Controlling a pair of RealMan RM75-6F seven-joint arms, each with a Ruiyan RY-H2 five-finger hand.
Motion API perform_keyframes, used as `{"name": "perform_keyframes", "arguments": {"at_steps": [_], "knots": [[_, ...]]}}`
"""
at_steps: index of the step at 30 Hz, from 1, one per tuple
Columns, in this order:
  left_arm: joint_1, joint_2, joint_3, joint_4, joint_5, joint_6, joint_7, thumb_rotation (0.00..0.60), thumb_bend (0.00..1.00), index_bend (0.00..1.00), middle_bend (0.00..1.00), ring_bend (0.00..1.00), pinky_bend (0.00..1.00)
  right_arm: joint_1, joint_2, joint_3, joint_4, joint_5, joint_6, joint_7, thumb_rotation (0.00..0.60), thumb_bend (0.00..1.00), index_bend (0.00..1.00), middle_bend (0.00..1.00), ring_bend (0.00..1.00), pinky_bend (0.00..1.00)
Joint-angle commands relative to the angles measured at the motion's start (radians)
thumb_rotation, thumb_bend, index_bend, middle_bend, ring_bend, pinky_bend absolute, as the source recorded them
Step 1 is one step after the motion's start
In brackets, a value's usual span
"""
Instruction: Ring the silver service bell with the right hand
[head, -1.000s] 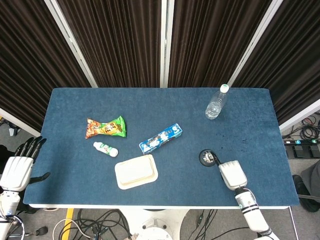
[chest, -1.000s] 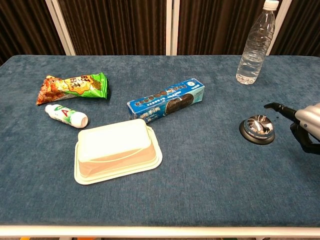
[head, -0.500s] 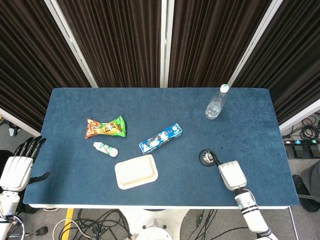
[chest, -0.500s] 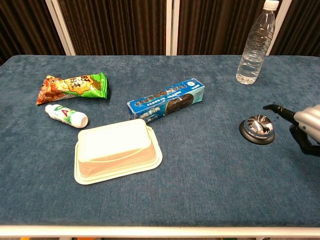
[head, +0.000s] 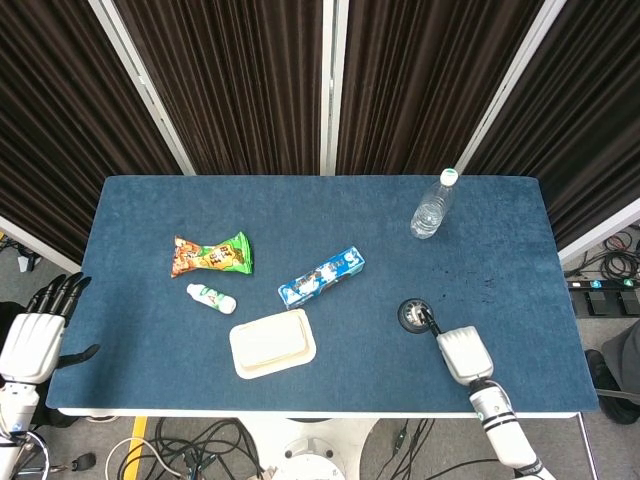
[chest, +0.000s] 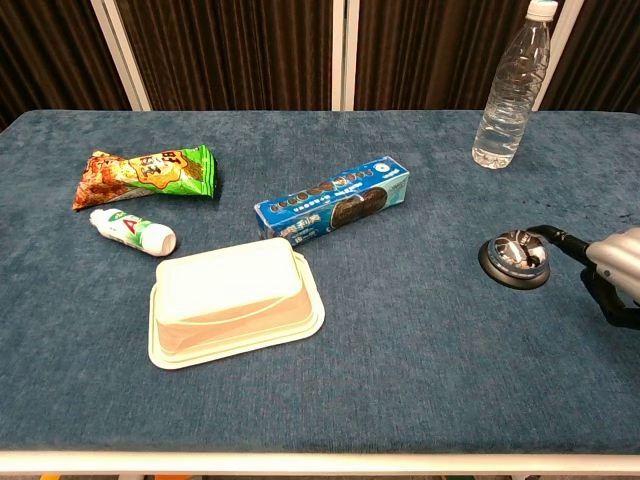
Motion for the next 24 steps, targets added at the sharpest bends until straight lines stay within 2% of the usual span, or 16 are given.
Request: {"name": "perform_keyframes", "arguments": {"at_steps": [1, 7, 12, 17, 18, 20, 21, 22, 24], "knots": [[-0.001, 0.001, -0.001, -0.005, 0.003, 0.003, 0.004, 0.6, 0.02, 0.07, 0.04, 0.0, 0.15, -0.01, 0.031, 0.018, -0.037, -0.031, 0.062, 0.029, 0.6, 1.0, 0.03, 0.89, 0.79, 0.74], [-0.002, 0.006, -0.002, -0.024, 0.009, 0.006, 0.017, 0.6, 0.02, 0.07, 0.04, 0.0, 0.15, -0.062, 0.136, 0.038, -0.106, -0.123, 0.241, 0.112, 0.6, 1.0, 0.03, 0.89, 0.79, 0.74], [0.0, 0.006, 0.0, -0.042, 0.014, 0.011, 0.032, 0.6, 0.02, 0.07, 0.04, 0.0, 0.15, -0.144, 0.235, 0.046, -0.112, -0.153, 0.394, 0.232, 0.6, 1.0, 0.06, 0.86, 0.79, 0.74], [-0.002, 0.007, 0.0, -0.062, 0.016, 0.01, 0.049, 0.6, 0.02, 0.07, 0.04, 0.0, 0.15, -0.226, 0.308, 0.05, -0.08, -0.128, 0.49, 0.353, 0.6, 0.98, 0.17, 0.82, 0.72, 0.7], [-0.002, 0.007, 0.0, -0.065, 0.017, 0.008, 0.052, 0.6, 0.02, 0.07, 0.04, 0.0, 0.15, -0.241, 0.322, 0.049, -0.068, -0.119, 0.496, 0.387, 0.6, 0.93, 0.18, 0.78, 0.68, 0.67], [-0.004, 0.008, 0.001, -0.069, 0.017, 0.006, 0.058, 0.6, 0.02, 0.07, 0.04, 0.0, 0.15, -0.257, 0.347, 0.038, -0.052, -0.093, 0.47, 0.434, 0.6, 0.67, 0.18, 0.6, 0.45, 0.46], [-0.004, 0.009, 0.0, -0.072, 0.018, 0.007, 0.06, 0.6, 0.02, 0.07, 0.04, 0.0, 0.15, -0.266, 0.371, 0.029, -0.064, -0.051, 0.426, 0.443, 0.6, 0.44, 0.13, 0.4, 0.25, 0.27], [-0.004, 0.009, 0.0, -0.074, 0.019, 0.008, 0.061, 0.6, 0.02, 0.07, 0.04, 0.0, 0.15, -0.27, 0.39, 0.029, -0.088, -0.016, 0.394, 0.444, 0.6, 0.24, 0.07, 0.21, 0.09, 0.1], [-0.004, 0.009, -0.001, -0.076, 0.02, 0.011, 0.064, 0.6, 0.02, 0.07, 0.04, 0.0, 0.15, -0.27, 0.415, 0.04, -0.126, 0.011, 0.368, 0.478, 0.6, 0.05, 0.0, 0.01, 0.0, 0.0]]}}
